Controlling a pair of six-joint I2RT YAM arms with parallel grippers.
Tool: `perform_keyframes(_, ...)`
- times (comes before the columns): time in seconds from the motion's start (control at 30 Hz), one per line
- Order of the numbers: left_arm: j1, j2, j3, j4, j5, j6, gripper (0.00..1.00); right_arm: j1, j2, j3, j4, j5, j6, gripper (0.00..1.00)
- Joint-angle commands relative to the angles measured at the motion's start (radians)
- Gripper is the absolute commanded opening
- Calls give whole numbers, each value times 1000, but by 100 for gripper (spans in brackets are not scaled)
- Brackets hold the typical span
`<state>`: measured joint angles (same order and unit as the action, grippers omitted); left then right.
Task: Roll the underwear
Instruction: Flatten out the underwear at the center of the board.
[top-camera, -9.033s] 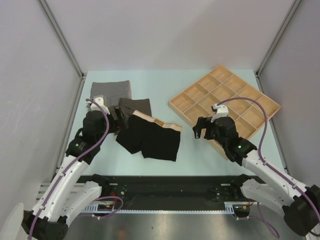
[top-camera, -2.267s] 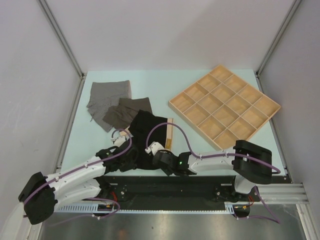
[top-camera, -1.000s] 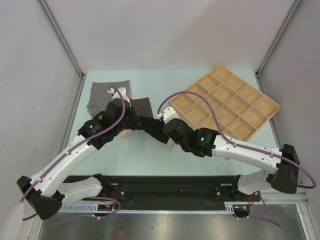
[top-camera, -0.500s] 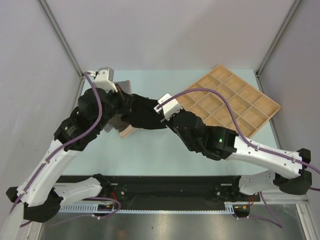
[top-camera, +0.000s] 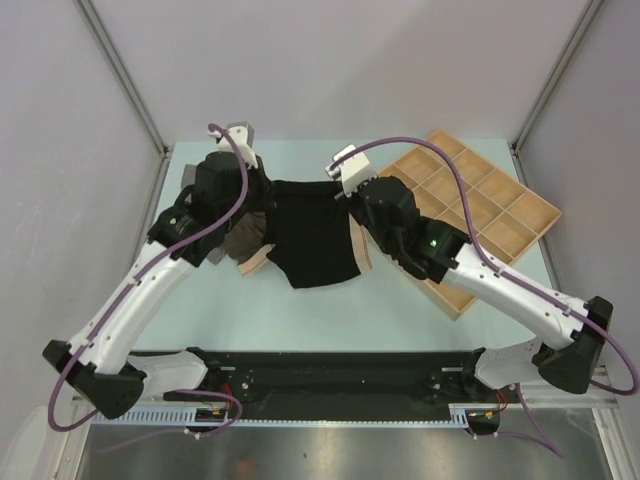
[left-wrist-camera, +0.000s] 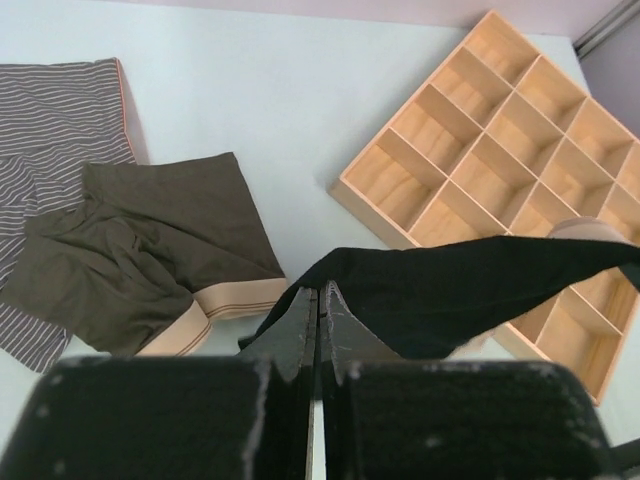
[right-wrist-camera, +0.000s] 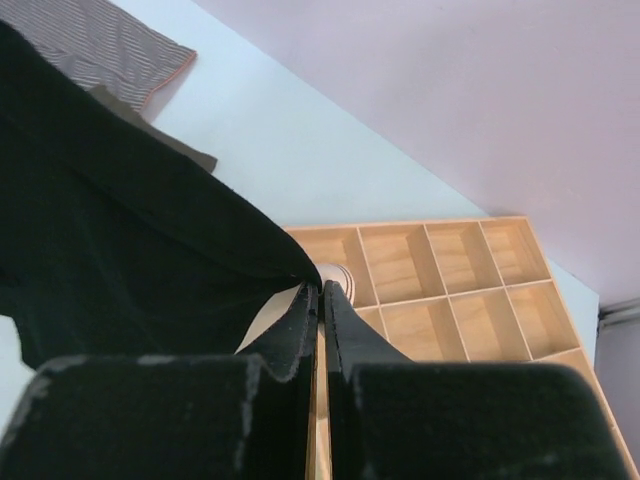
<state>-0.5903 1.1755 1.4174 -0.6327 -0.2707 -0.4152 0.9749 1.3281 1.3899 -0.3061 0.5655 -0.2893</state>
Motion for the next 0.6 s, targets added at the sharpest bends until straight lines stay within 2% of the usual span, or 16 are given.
perform_keyframes(0.0,59,82,77,102,95,64,1,-94,74,38,143,-127,-68,0)
perform_keyframes(0.2,81,191,274,100,126,108,0,-145,143,179,150,-167,-132,0)
perform_keyframes(0.3,83,167,284,102,143,118,0,-133,120,181,128,-176,-125,0)
perform_keyframes(0.4,83,115,195,132,168,118,0,-87,82,118,120,-162,-100,0)
perform_keyframes(0.5,75,33,-54,165,217,90,0,-30,28,-14,124,-148,-45,0)
perform_keyframes(0.57,49,-28,-165,179,216,78,0,17,3,-118,113,-125,-15,0)
